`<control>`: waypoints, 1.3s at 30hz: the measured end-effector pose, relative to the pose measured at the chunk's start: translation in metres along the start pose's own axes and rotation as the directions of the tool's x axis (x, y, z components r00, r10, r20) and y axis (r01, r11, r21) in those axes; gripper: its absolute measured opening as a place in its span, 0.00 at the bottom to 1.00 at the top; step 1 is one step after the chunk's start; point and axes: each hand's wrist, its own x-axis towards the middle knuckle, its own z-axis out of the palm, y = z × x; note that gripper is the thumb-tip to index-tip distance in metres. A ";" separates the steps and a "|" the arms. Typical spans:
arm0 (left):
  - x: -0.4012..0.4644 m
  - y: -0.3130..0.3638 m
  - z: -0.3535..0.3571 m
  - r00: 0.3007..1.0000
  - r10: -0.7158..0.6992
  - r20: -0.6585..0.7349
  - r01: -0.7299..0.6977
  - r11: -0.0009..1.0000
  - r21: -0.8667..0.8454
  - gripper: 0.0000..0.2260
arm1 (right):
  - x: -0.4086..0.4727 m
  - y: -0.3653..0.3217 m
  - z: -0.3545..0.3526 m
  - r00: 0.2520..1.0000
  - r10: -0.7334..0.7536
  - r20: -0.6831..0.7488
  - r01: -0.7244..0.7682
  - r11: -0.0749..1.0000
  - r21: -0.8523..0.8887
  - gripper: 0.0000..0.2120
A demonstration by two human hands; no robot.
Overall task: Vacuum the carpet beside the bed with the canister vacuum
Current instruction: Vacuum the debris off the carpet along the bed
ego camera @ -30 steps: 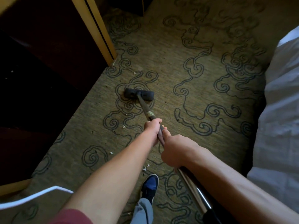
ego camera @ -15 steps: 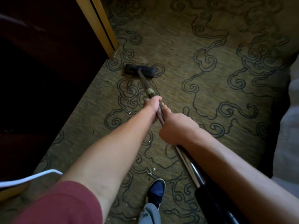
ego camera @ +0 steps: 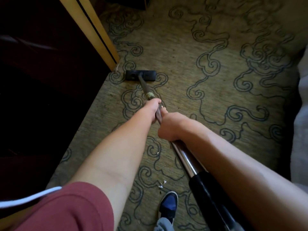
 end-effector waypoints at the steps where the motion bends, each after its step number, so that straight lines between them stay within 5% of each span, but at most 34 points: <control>1: -0.005 -0.010 0.002 1.000 -0.024 0.010 0.024 1.000 -0.020 0.12 | -0.008 0.004 0.007 1.000 0.010 0.007 -0.011 1.000 0.004 0.40; 4: -0.024 -0.046 0.003 0.996 -0.094 0.007 0.094 0.996 -0.002 0.05 | -0.033 0.016 0.032 0.998 0.044 0.042 -0.044 0.999 0.010 0.44; 15: -0.137 -0.196 -0.006 0.991 -0.131 -0.036 0.131 0.991 -0.013 0.06 | -0.177 0.043 0.126 0.985 0.073 0.158 -0.065 0.996 -0.056 0.46; 22: -0.224 -0.303 -0.023 0.984 -0.159 -0.075 0.161 0.987 0.009 0.19 | -0.283 0.058 0.197 0.972 -0.015 0.233 0.052 0.987 -0.154 0.43; 39: -0.400 -0.504 -0.045 0.952 -0.300 -0.066 0.299 0.954 -0.026 0.15 | -0.479 0.084 0.339 0.946 0.036 0.323 0.031 0.979 -0.200 0.44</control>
